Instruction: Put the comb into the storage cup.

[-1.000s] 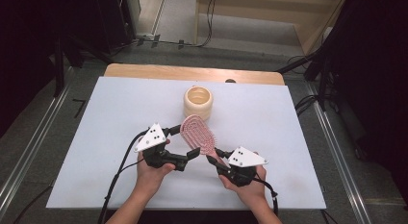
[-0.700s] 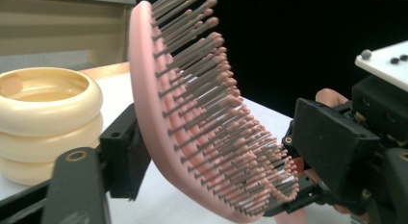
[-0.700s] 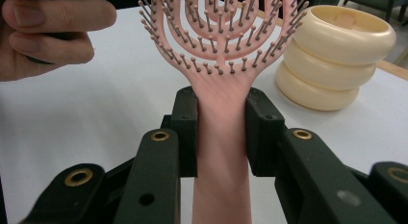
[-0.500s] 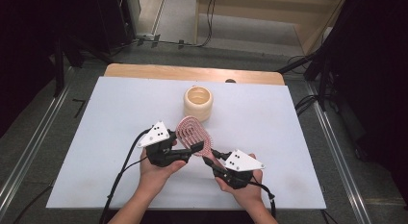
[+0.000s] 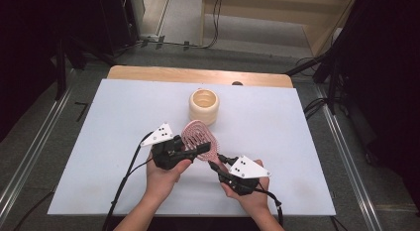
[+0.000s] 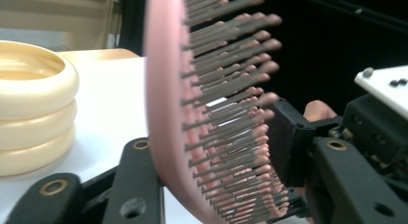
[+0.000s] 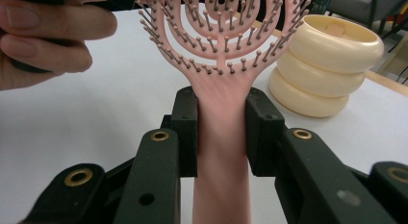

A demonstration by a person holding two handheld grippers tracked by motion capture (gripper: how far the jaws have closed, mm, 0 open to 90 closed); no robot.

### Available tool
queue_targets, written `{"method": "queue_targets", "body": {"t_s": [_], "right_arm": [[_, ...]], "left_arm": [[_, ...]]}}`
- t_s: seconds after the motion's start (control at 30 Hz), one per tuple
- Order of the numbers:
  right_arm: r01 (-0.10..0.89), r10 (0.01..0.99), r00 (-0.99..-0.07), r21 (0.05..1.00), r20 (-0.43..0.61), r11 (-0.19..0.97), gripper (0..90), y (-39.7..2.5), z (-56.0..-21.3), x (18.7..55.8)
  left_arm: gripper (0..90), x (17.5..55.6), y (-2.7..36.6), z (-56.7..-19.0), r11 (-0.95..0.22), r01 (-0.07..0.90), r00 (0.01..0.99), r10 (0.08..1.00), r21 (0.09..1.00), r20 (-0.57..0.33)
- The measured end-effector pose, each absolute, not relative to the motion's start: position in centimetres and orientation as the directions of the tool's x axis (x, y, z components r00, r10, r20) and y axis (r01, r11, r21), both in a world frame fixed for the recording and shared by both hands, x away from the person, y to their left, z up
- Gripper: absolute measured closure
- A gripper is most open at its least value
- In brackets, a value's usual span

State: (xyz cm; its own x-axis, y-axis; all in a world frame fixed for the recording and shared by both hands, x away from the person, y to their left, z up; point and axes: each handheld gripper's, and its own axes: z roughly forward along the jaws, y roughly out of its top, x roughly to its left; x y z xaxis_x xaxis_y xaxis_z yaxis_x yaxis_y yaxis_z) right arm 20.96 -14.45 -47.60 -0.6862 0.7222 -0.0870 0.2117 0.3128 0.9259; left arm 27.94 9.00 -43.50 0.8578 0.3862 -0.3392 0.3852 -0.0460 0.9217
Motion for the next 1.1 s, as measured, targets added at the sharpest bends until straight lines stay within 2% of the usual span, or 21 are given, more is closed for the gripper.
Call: {"method": "queue_targets", "body": {"t_s": [0.17, 0.27, 0.43, 0.47, 0.57, 0.67, 0.8, 0.83, 0.87, 0.97, 1.03, 1.1], "right_arm": [[0.208, 0.708, -0.701, 0.923, -0.09, 0.324, 67.8, -14.3, -48.0, 21.2], [0.209, 0.702, -0.708, 0.925, -0.08, 0.317, 67.9, -14.3, -48.1, 21.3], [0.178, 0.687, -0.723, 0.939, -0.079, 0.295, 65.8, -14.2, -48.3, 21.9], [0.15, 0.673, -0.736, 0.949, -0.081, 0.278, 58.6, -14.3, -48.5, 22.1], [0.133, 0.657, -0.751, 0.959, -0.069, 0.252, 46.0, -14.2, -48.6, 22.3], [0.133, 0.666, -0.741, 0.953, -0.085, 0.27, 37.9, -14.1, -48.6, 22.2], [0.167, 0.69, -0.721, 0.951, -0.062, 0.26, 32.8, -14.6, -48.3, 21.9], [0.182, 0.697, -0.715, 0.95, -0.05, 0.255, 29.6, -14.8, -48.1, 21.9], [0.194, 0.692, -0.72, 0.946, -0.041, 0.258, 21.3, -15.0, -48.1, 22.0], [0.217, 0.669, -0.743, 0.952, 0.018, 0.215, 10.5, -15.8, -48.0, 22.1], [0.216, 0.652, -0.758, 0.956, 0.036, 0.198, 7.6, -16.3, -47.9, 22.0], [0.21, 0.66, -0.751, 0.958, 0.03, 0.194, 0.0, -16.6, -47.7, 22.0]], "left_arm": [[63.9, 27.9, 9.1, -43.3, -0.055, 0.386, 0.87, 0.356, 0.921, -0.343], [64.4, 28.0, 9.1, -43.3, -0.05, 0.402, 0.866, 0.346, 0.914, -0.361], [64.7, 28.2, 9.4, -43.0, -0.054, 0.385, 0.865, 0.368, 0.921, -0.34], [64.8, 28.2, 9.4, -42.9, -0.057, 0.382, 0.864, 0.375, 0.922, -0.335], [64.8, 28.3, 9.5, -42.8, -0.058, 0.377, 0.864, 0.382, 0.925, -0.328], [64.8, 28.4, 9.4, -42.7, -0.071, 0.369, 0.866, 0.388, 0.927, -0.316], [64.8, 28.4, 9.4, -42.4, -0.067, 0.36, 0.867, 0.392, 0.931, -0.307], [64.8, 28.4, 9.4, -42.4, -0.065, 0.36, 0.867, 0.392, 0.931, -0.308], [64.8, 28.4, 9.4, -42.3, -0.064, 0.358, 0.868, 0.392, 0.932, -0.306], [64.8, 28.4, 9.5, -42.1, -0.07, 0.347, 0.869, 0.398, 0.935, -0.293], [64.8, 28.5, 9.6, -42.0, -0.071, 0.343, 0.868, 0.404, 0.937, -0.288], [64.8, 28.6, 9.7, -41.9, -0.067, 0.345, 0.867, 0.404, 0.936, -0.291]]}}
